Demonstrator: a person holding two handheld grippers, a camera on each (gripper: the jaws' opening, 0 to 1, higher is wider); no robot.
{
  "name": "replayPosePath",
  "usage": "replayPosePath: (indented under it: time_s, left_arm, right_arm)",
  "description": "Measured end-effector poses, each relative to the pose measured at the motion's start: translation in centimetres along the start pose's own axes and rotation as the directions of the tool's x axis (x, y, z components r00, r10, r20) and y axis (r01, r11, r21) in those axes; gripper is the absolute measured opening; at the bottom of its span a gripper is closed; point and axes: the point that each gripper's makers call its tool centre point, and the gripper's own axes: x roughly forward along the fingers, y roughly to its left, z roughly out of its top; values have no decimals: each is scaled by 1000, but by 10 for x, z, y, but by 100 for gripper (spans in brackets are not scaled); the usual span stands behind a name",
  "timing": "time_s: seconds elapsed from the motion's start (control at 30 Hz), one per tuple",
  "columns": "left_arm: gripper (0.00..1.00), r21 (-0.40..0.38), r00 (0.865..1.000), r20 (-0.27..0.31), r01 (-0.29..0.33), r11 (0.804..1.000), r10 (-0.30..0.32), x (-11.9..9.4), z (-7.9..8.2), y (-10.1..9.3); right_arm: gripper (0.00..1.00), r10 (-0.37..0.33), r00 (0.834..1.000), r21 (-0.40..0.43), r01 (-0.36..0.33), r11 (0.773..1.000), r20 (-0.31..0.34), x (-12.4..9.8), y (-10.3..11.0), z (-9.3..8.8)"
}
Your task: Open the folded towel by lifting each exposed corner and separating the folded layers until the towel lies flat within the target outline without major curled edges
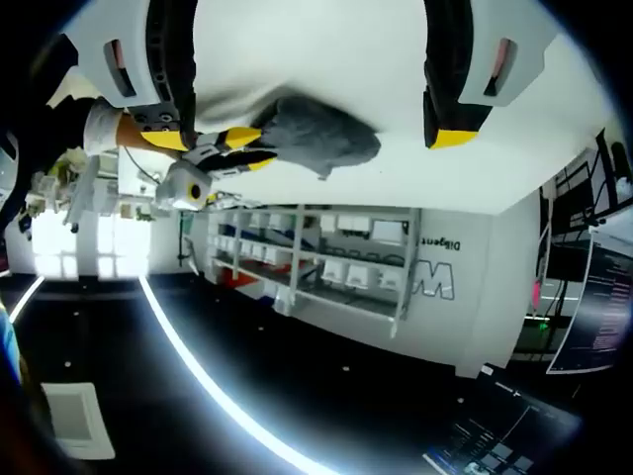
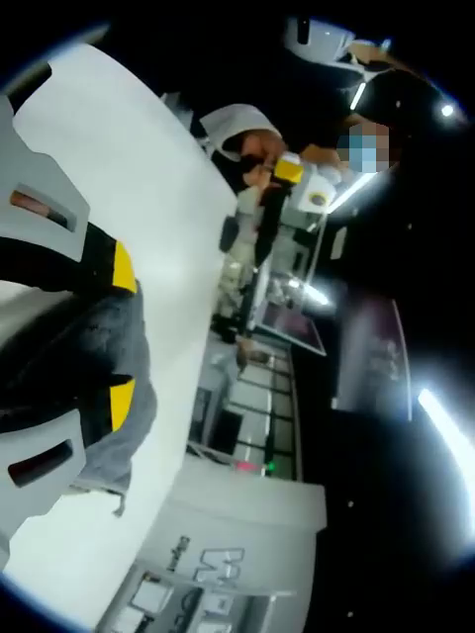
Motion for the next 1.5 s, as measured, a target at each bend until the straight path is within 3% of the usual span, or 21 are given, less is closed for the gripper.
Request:
replayPosePath:
  time_s: [0.37,0.67,1.07,1.23,1.5]
  left_arm:
    - [84,31,999,-6,-47,998,47,3,0,13]
    - [84,43,998,-55,-26,999,28,14,-5,16]
    - [84,44,995,-102,12,999,-8,30,-15,10]
    - [84,118,990,-142,1,993,16,34,-21,12]
    - [81,112,986,-164,18,994,1,42,-27,6]
  right_arm:
    - [48,-16,1000,29,16,999,3,-4,-6,3]
    - [57,-34,999,48,34,998,-3,-10,-12,2]
    - [57,-64,997,61,67,996,-43,-15,-23,-10]
    - [57,-84,995,74,87,993,-45,-19,-31,-13]
    - [61,-118,991,103,124,987,-61,-31,-48,-19]
